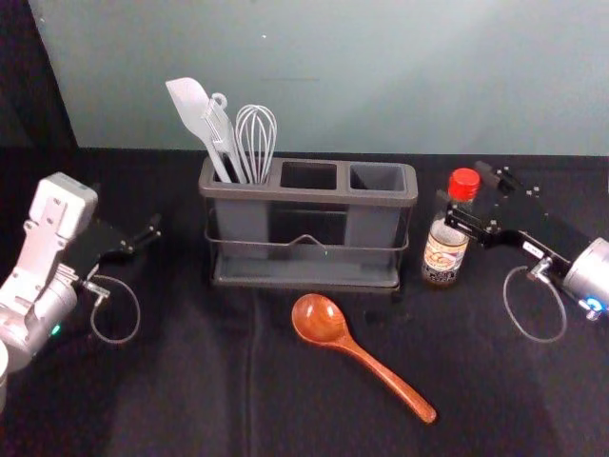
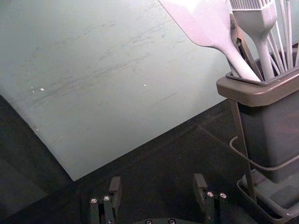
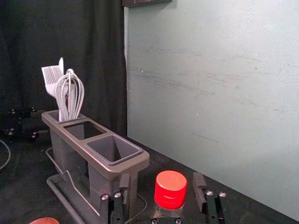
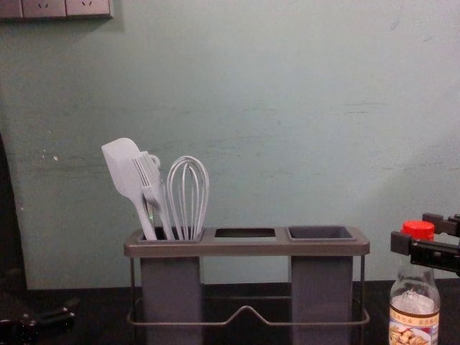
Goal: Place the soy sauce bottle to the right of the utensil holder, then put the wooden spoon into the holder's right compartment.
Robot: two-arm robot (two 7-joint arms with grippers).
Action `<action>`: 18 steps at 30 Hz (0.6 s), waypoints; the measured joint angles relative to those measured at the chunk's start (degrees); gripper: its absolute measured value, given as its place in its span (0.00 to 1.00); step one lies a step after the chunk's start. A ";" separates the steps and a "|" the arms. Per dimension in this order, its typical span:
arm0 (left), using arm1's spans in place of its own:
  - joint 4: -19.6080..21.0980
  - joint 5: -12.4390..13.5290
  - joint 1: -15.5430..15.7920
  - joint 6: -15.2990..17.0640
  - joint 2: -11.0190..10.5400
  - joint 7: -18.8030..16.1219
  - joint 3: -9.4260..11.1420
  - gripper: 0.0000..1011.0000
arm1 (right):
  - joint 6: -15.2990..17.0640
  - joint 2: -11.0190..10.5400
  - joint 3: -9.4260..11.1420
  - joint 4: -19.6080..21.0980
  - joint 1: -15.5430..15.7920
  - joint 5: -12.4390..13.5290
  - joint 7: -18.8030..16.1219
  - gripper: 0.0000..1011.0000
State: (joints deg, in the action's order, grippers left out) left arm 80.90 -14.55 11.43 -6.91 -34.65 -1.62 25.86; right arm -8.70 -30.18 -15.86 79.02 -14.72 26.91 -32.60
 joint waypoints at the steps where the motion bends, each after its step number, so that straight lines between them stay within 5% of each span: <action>1: 0.00 0.00 0.00 0.00 0.00 0.00 0.00 0.99 | 0.01 -0.01 0.01 0.01 0.00 0.00 0.00 0.83; 7: 0.00 0.00 0.00 0.00 0.00 0.00 0.00 0.99 | -0.18 -0.45 0.65 1.24 0.80 -0.16 0.29 0.99; 18: 0.00 0.00 0.00 0.00 0.00 0.00 0.00 0.99 | 0.44 -2.55 4.50 8.59 5.18 0.21 2.66 0.99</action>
State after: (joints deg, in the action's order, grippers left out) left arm 80.90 -14.55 11.43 -6.91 -34.65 -1.62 25.86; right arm -8.26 -32.73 -11.36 87.61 -9.54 27.13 -29.95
